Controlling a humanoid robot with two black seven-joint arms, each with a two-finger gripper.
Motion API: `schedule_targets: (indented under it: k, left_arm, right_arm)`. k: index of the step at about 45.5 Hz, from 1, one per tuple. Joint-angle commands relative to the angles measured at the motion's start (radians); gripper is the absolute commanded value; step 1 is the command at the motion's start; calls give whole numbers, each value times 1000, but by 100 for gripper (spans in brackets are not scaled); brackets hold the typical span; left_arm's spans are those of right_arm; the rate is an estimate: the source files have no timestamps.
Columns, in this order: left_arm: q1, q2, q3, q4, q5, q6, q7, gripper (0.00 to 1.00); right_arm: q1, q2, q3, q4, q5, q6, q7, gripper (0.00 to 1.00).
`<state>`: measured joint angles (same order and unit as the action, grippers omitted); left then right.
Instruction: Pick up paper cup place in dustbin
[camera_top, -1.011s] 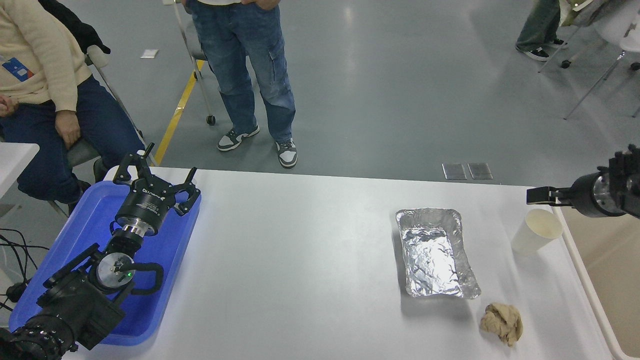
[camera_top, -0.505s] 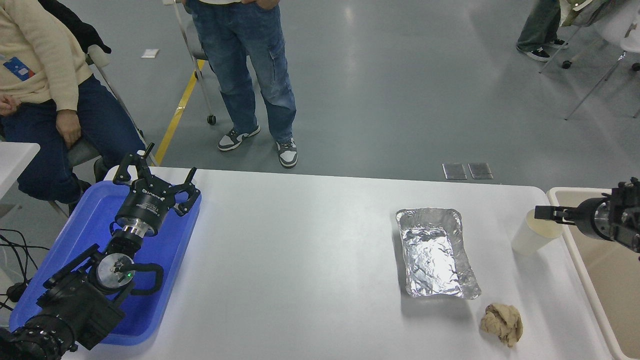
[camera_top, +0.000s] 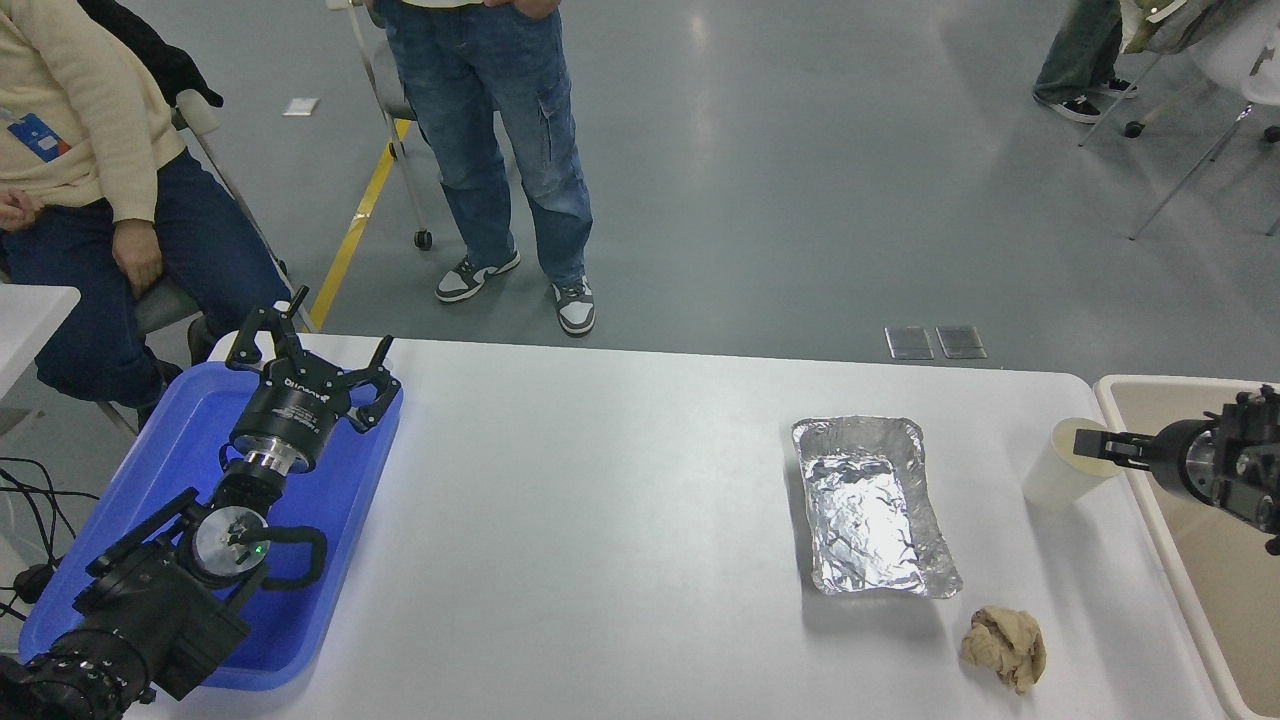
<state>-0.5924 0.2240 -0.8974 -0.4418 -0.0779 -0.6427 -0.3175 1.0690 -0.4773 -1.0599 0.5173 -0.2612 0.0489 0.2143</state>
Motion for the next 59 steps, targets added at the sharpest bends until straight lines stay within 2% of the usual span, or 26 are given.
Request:
schedule_targets:
  k: [1,2,3,8,12,32,44,59]
  left_arm:
    - [0,0,0,0,1,0,0,100]
    - [-1,0,0,0,0,0,0,100]
    - [-1,0,0,0,0,0,0,100]
    - [0,0,0,0,0,0,0,100]
    - [-1,0,0,0,0,0,0,100]
    - [-1,0,0,0,0,0,0,100]
    - [-1,0,0,0,0,0,0,100]
    - [0,0,0,0,0,0,0,100]
  right_arm:
    - [-24,0,55,4,2,-4,-18,38]
    - [-24,0,57,6,2,-4,-18,31]
    - [-26,0,57,10,7,-3,-18,19]
    - [-27,2,55,13,74,2,-18,0]
    - [-27,3,55,17,111,5,-18,0]
    - [18,-9,54,110,106,15,-16,0]
    - [186,-102,-17,348,16,26,-16,0]
    - [451,-250,-57,556,-13,103,-15,0]
